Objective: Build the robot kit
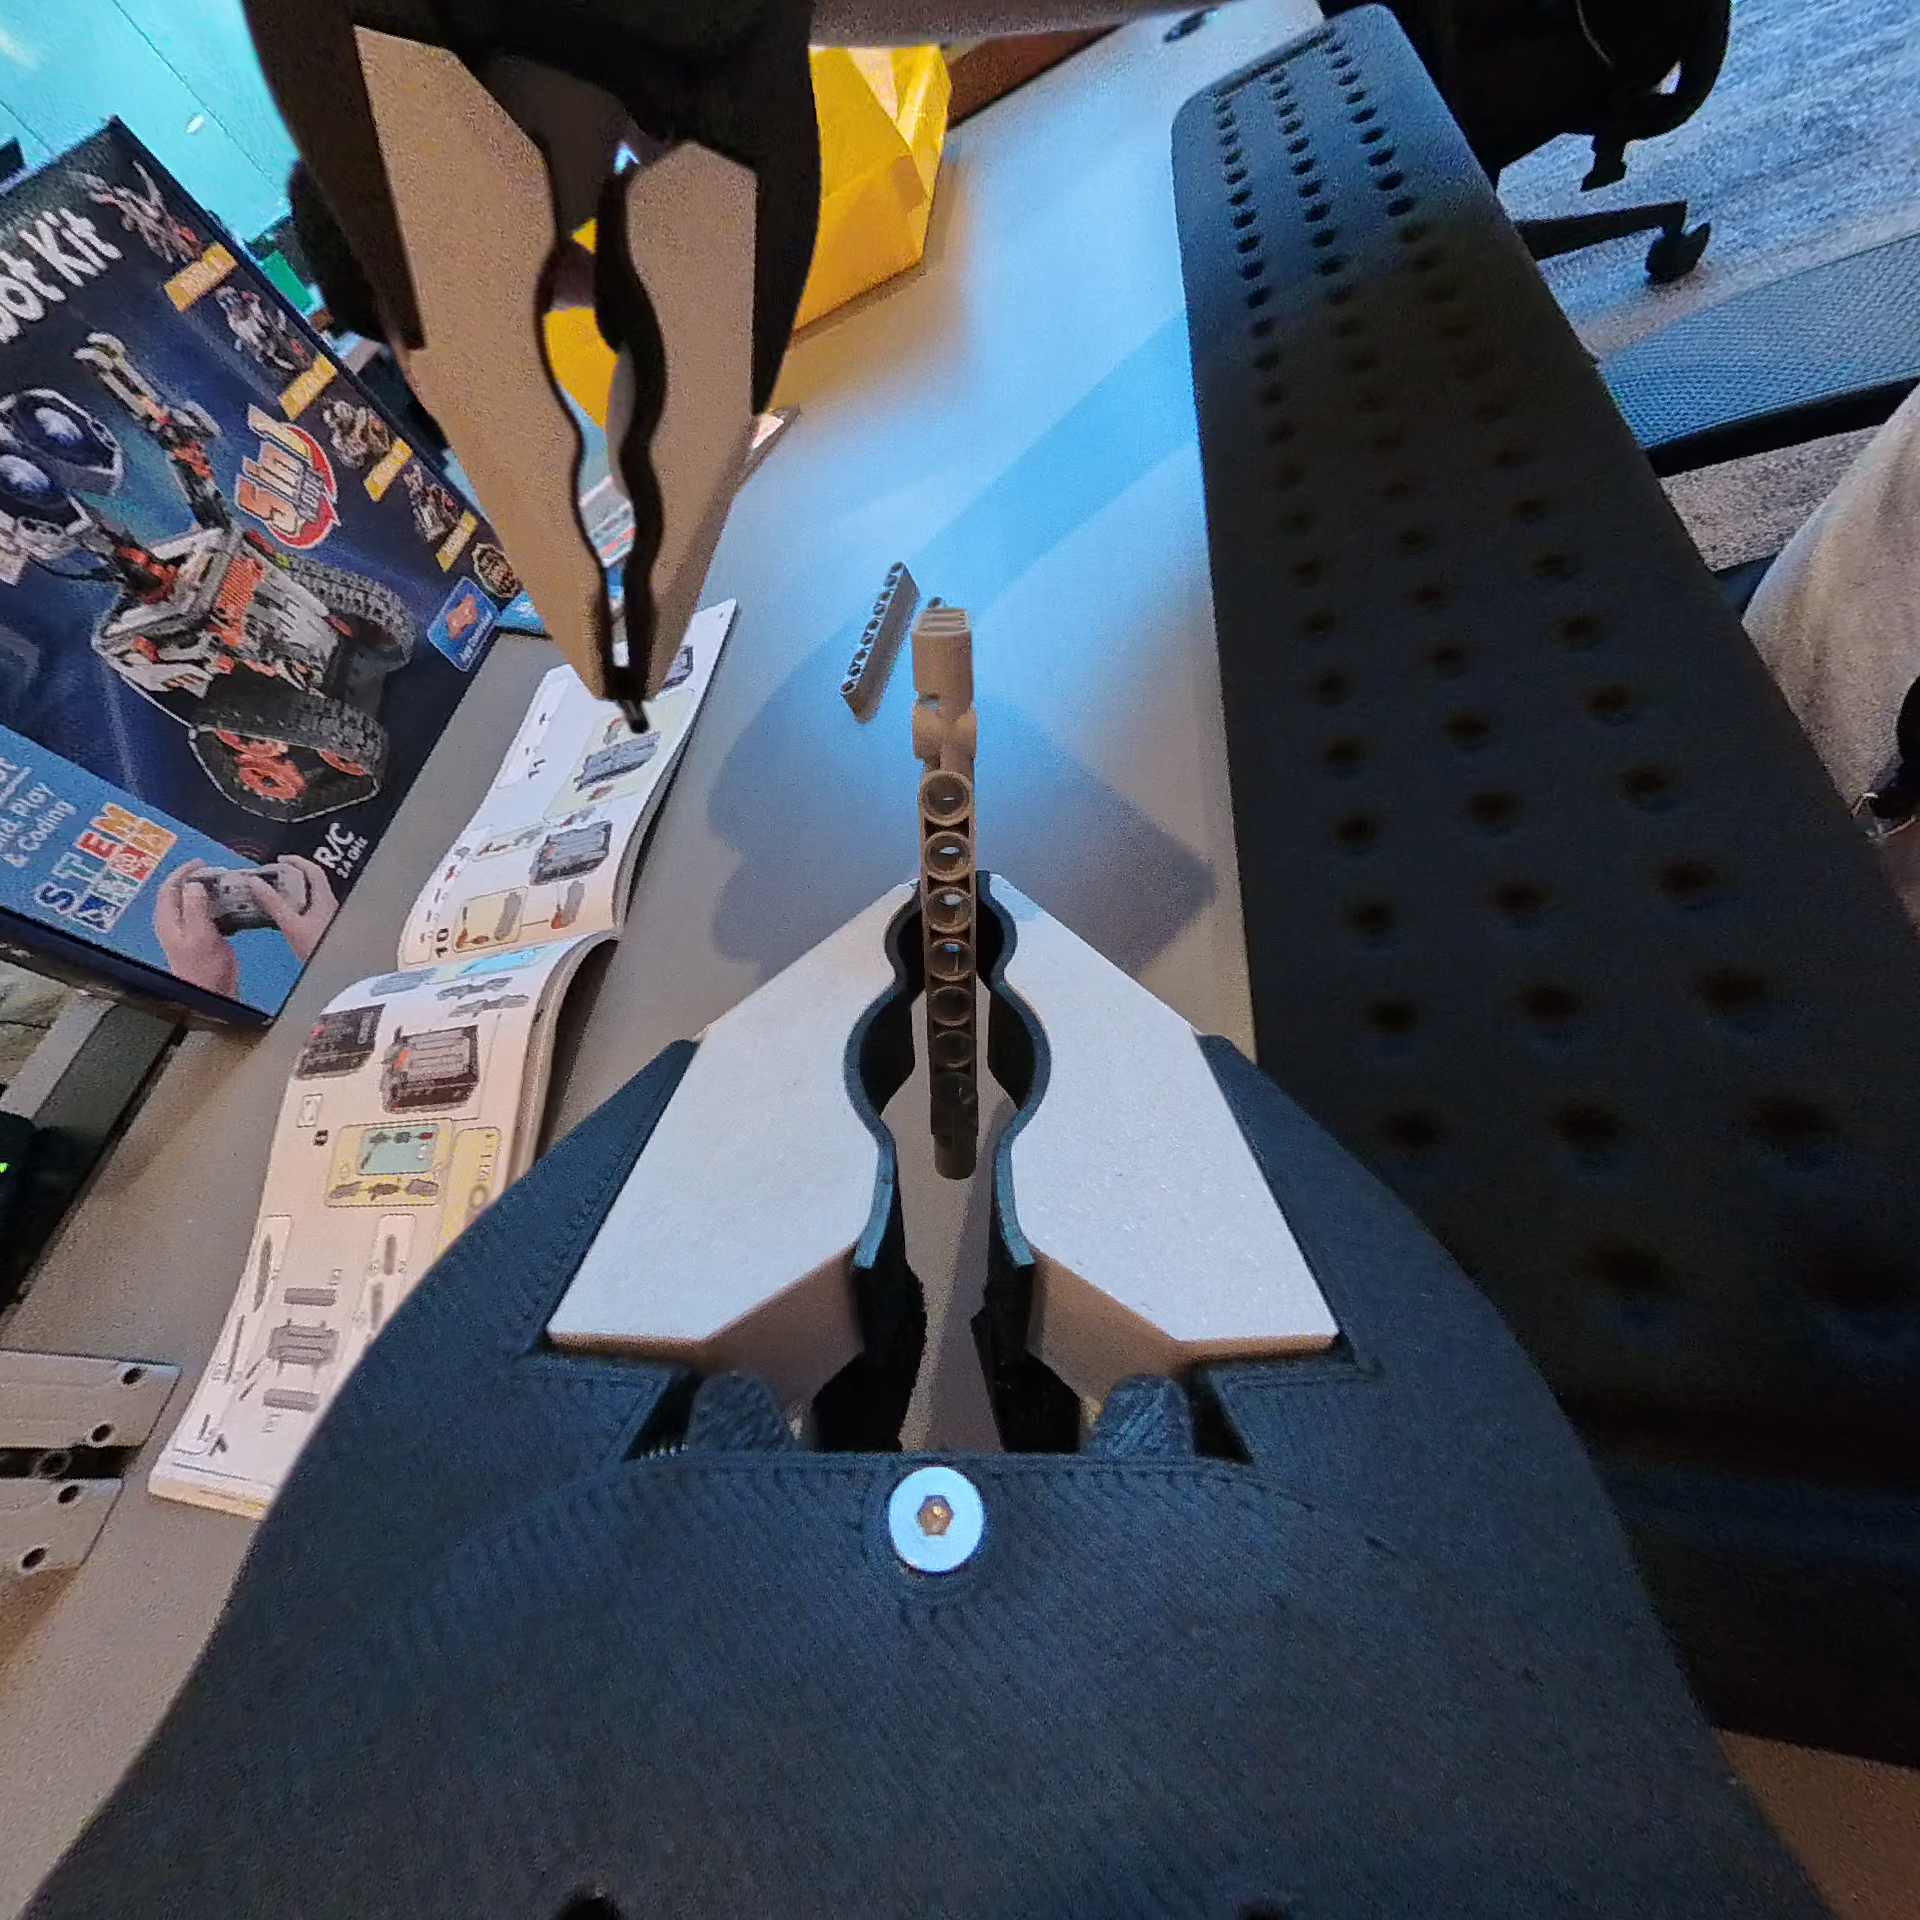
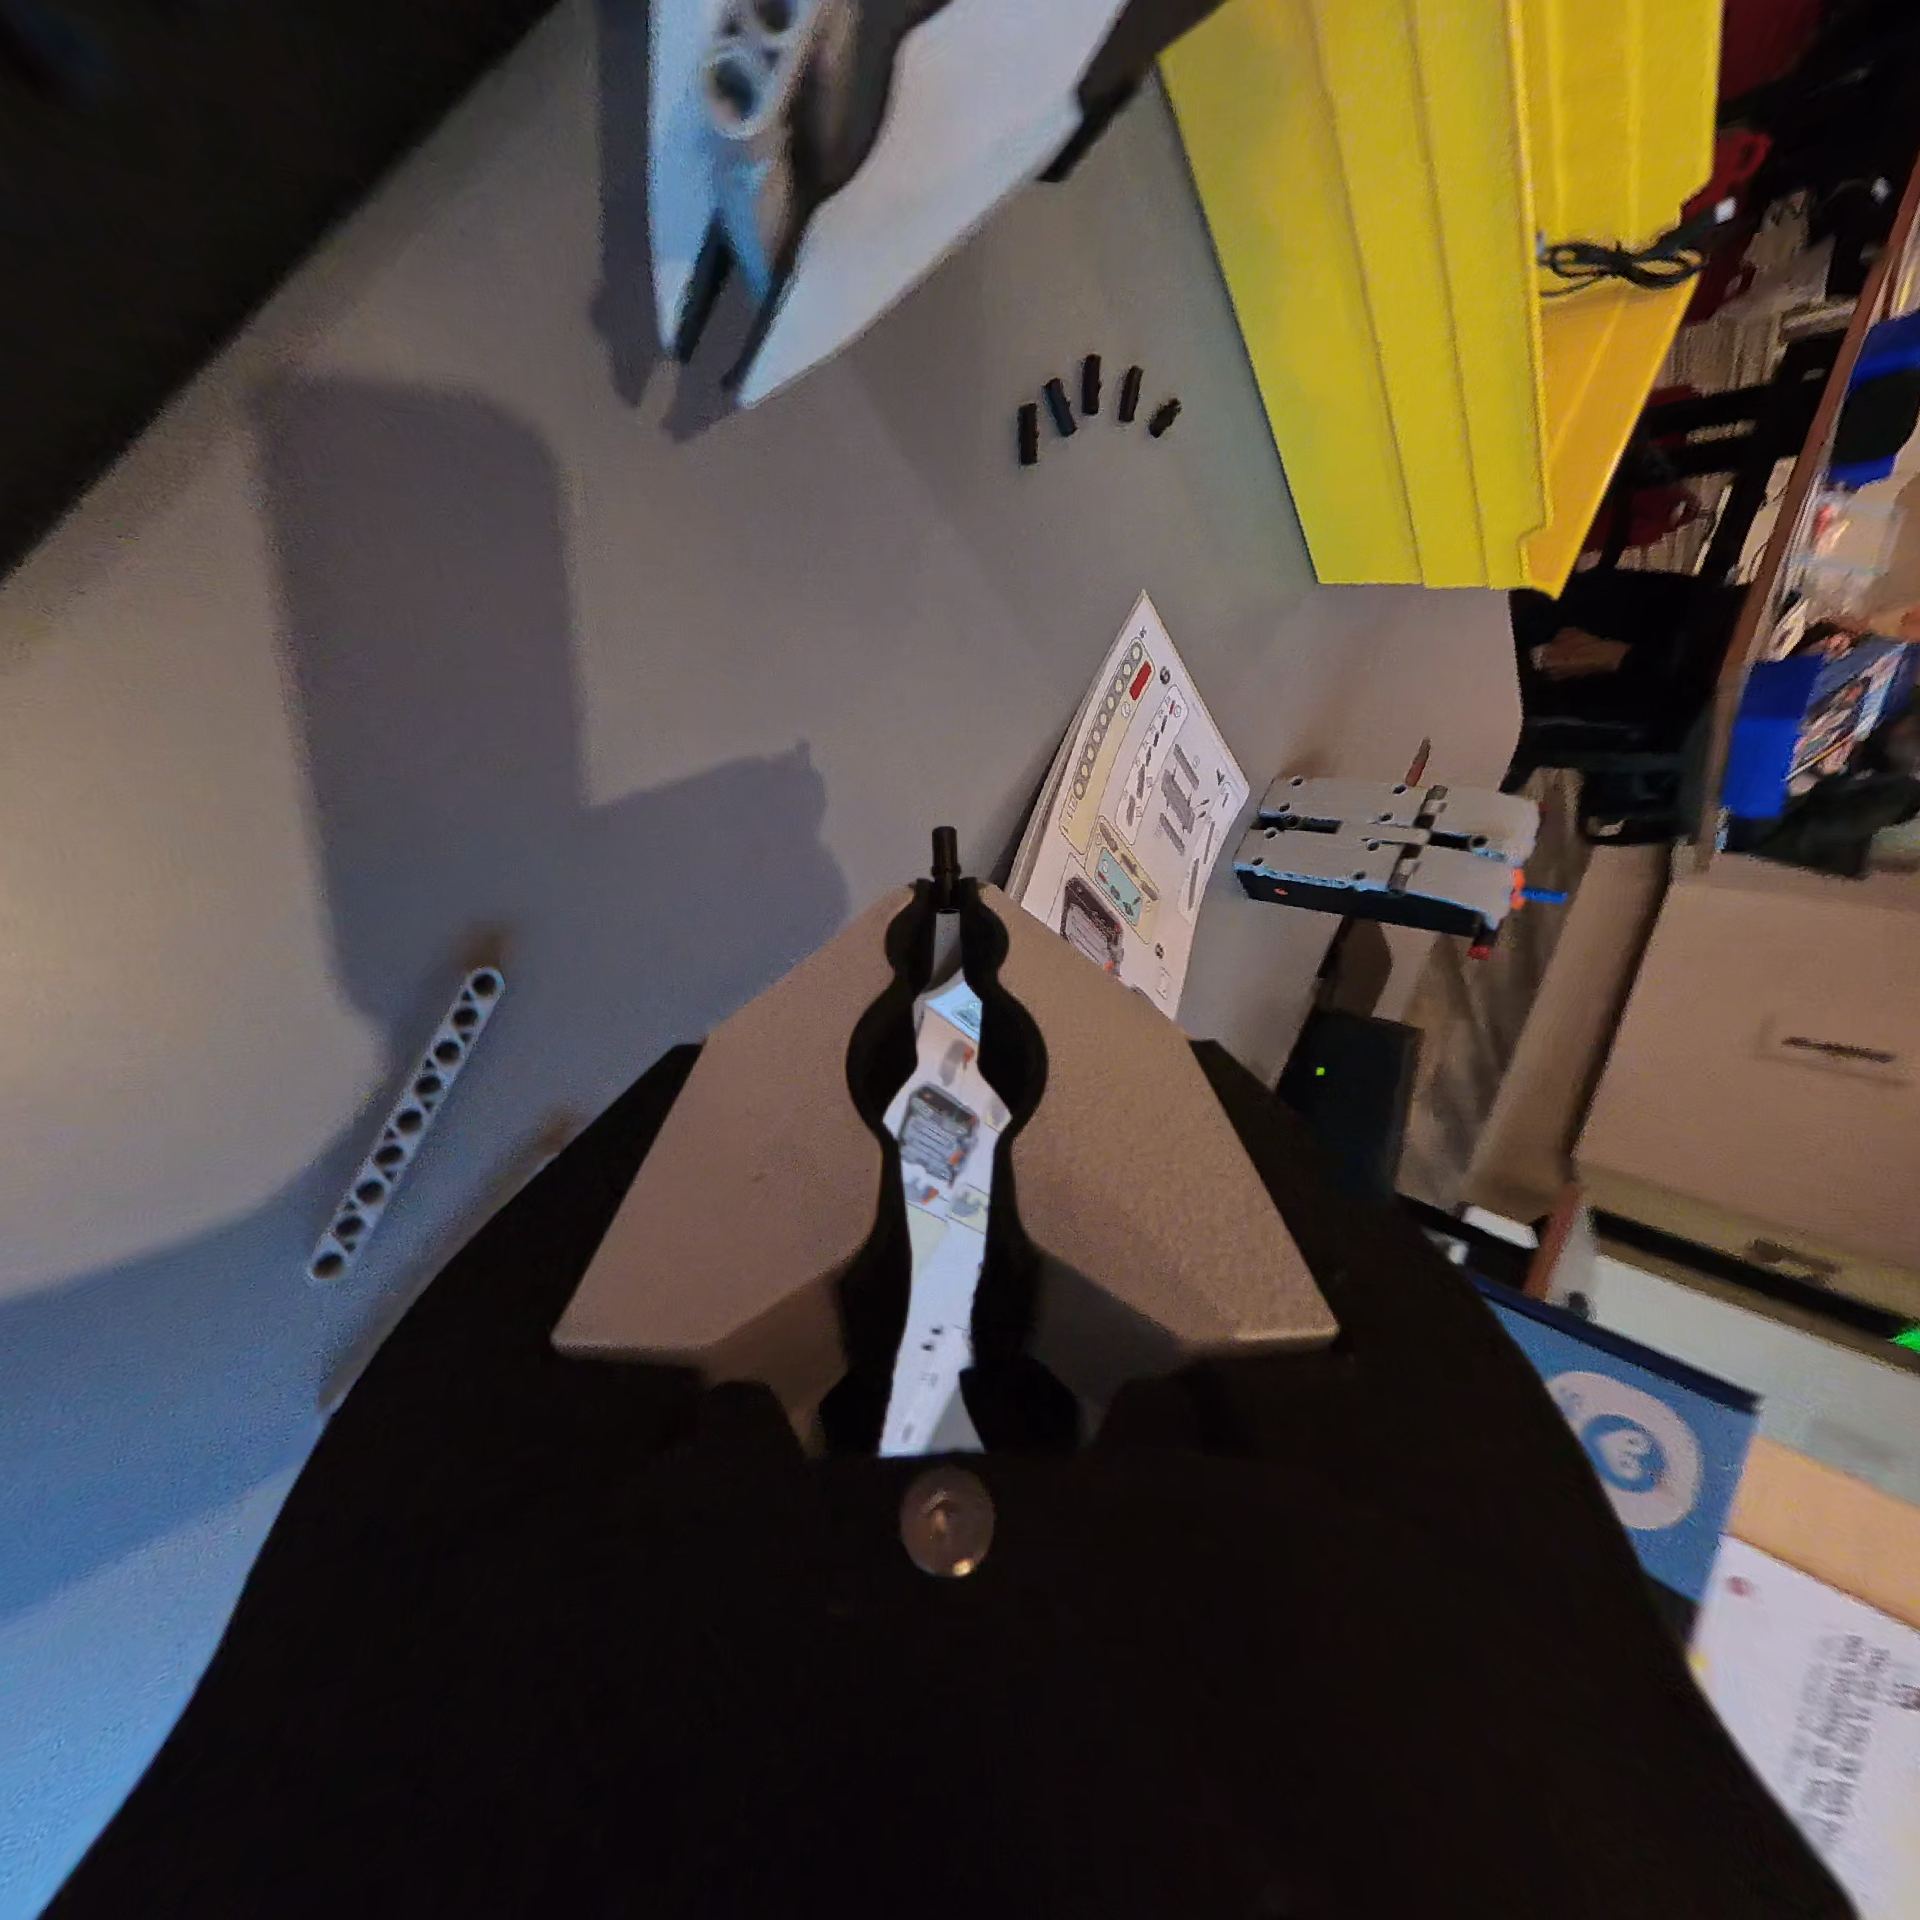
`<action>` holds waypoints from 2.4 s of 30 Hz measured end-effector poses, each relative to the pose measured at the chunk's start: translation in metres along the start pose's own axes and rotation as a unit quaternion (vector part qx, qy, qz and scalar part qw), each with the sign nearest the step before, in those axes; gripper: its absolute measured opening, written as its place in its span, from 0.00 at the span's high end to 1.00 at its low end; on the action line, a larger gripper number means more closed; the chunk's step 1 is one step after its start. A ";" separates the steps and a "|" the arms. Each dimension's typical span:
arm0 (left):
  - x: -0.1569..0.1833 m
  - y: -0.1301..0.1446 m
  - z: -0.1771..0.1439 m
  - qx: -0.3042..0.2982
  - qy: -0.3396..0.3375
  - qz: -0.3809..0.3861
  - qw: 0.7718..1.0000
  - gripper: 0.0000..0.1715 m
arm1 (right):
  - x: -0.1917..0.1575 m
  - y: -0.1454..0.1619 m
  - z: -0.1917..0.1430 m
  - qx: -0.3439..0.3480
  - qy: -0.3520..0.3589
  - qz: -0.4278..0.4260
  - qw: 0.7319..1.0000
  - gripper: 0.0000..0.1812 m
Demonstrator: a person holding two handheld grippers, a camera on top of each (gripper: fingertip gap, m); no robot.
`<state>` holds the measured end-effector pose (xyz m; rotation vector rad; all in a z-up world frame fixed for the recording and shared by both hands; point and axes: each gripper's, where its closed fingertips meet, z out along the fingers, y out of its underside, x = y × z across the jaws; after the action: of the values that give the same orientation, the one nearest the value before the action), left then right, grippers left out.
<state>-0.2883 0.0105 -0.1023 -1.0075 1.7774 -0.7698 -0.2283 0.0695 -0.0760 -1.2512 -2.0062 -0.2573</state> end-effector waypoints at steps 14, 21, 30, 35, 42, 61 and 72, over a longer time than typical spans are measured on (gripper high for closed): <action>-0.010 -0.011 0.001 0.041 0.021 -0.008 0.999 0.97 | -0.020 -0.003 0.009 -0.029 -0.037 -0.161 0.986 0.98; -0.015 -0.013 0.000 0.060 0.008 -0.021 0.998 0.97 | -0.015 -0.019 0.006 -0.012 -0.023 -0.152 0.988 0.98; -0.046 -0.008 -0.007 0.026 -0.079 0.003 0.997 0.97 | -0.009 -0.035 -0.005 0.066 0.056 0.010 0.996 0.98; -0.071 -0.032 -0.016 -0.032 -0.152 0.157 0.975 0.97 | 0.011 -0.035 -0.013 0.102 0.148 0.095 0.979 0.98; -0.122 -0.048 -0.031 -0.137 -0.226 0.296 0.918 0.97 | 0.038 -0.043 -0.033 0.160 0.212 0.181 0.947 0.98; -0.123 -0.109 -0.042 -0.153 -0.287 0.439 0.838 0.97 | 0.060 -0.096 -0.113 0.268 0.201 0.141 0.931 0.98; -0.117 -0.121 -0.040 -0.132 -0.281 0.438 0.843 0.97 | 0.068 -0.100 -0.117 0.254 0.250 0.119 0.926 0.98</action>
<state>-0.2607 0.0600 0.0614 -0.4005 1.5755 0.3350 -0.2720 0.0051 0.0732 -0.9575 -1.3469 0.0640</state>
